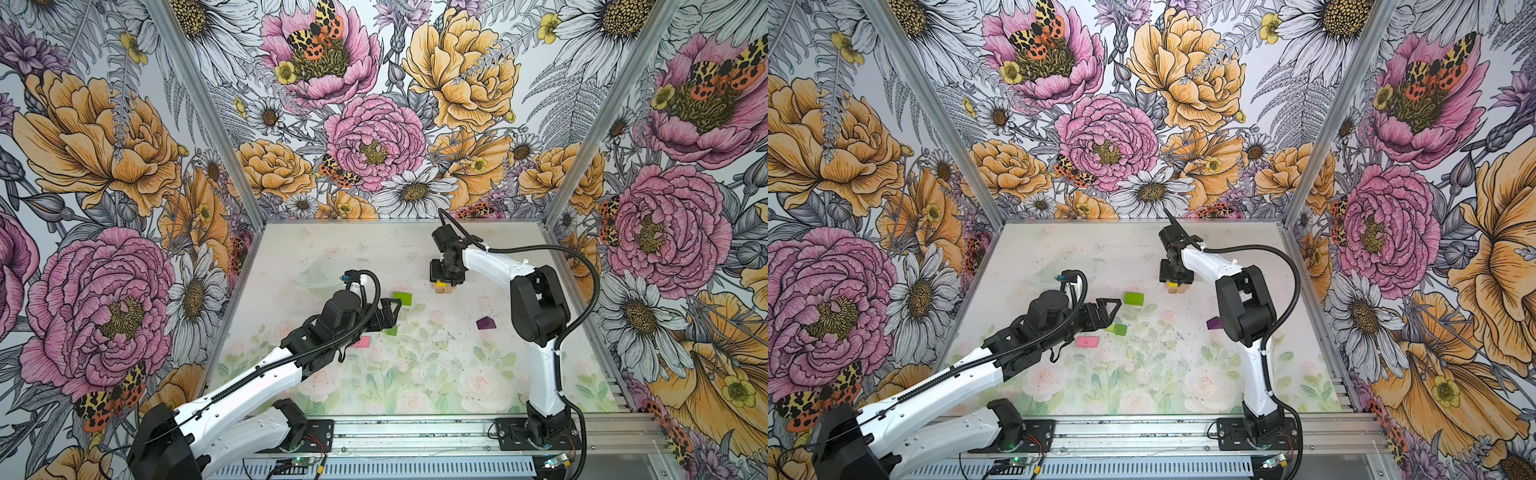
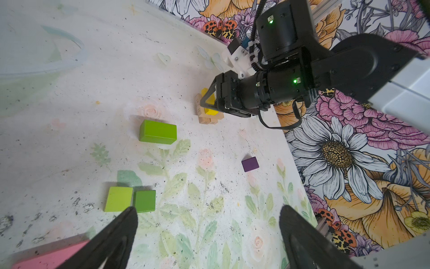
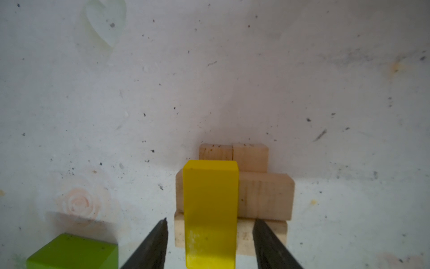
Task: Build the wood block tower
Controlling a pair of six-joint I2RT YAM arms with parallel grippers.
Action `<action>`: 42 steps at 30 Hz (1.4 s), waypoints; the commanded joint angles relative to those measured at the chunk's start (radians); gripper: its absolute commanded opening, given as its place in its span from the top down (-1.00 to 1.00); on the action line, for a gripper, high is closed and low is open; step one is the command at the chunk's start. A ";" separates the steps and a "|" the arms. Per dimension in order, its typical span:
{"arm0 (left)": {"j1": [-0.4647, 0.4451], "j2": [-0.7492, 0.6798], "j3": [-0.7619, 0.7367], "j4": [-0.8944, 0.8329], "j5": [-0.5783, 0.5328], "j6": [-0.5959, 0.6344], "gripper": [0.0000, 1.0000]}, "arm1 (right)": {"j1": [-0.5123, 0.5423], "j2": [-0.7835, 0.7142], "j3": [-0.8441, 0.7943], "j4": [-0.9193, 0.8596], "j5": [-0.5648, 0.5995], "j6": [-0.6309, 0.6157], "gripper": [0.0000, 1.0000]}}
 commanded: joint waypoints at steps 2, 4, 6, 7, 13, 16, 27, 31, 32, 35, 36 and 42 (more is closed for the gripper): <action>0.007 -0.046 -0.010 -0.027 -0.011 0.010 -0.94 | -0.010 -0.098 0.005 -0.018 0.024 -0.012 -0.23; 0.008 -0.064 -0.013 -0.044 -0.016 0.008 -0.94 | -0.010 -0.135 -0.014 -0.020 0.025 -0.011 -0.23; 0.007 -0.091 -0.021 -0.054 -0.019 0.000 -0.94 | -0.008 -0.171 -0.037 -0.020 0.023 -0.008 -0.23; 0.006 -0.107 -0.029 -0.059 -0.022 -0.003 -0.94 | -0.007 -0.193 -0.052 -0.020 0.022 -0.008 -0.23; -0.012 -0.200 -0.070 -0.129 -0.050 -0.008 -0.95 | 0.006 -0.319 -0.167 -0.020 0.026 0.000 -0.23; -0.034 -0.252 -0.095 -0.152 -0.068 -0.021 -0.95 | 0.022 -0.378 -0.222 -0.019 0.029 0.001 -0.23; -0.191 -0.448 -0.237 -0.261 -0.215 -0.148 -0.94 | 0.147 -0.562 -0.438 0.024 0.042 0.048 -0.21; -0.261 -0.548 -0.272 -0.343 -0.308 -0.215 -0.91 | 0.198 -0.597 -0.495 0.072 0.006 0.065 -0.20; -0.271 -0.568 -0.281 -0.359 -0.321 -0.228 -0.91 | 0.209 -0.600 -0.502 0.081 0.001 0.067 -0.20; -0.296 -0.629 -0.313 -0.379 -0.340 -0.269 -0.88 | 0.243 -0.598 -0.515 0.115 -0.032 0.059 -0.17; -0.301 -0.647 -0.325 -0.384 -0.347 -0.284 -0.88 | 0.252 -0.593 -0.512 0.120 -0.039 0.057 -0.16; -0.305 -0.691 -0.355 -0.424 -0.363 -0.331 -0.85 | 0.264 -0.570 -0.488 0.134 -0.065 0.046 -0.13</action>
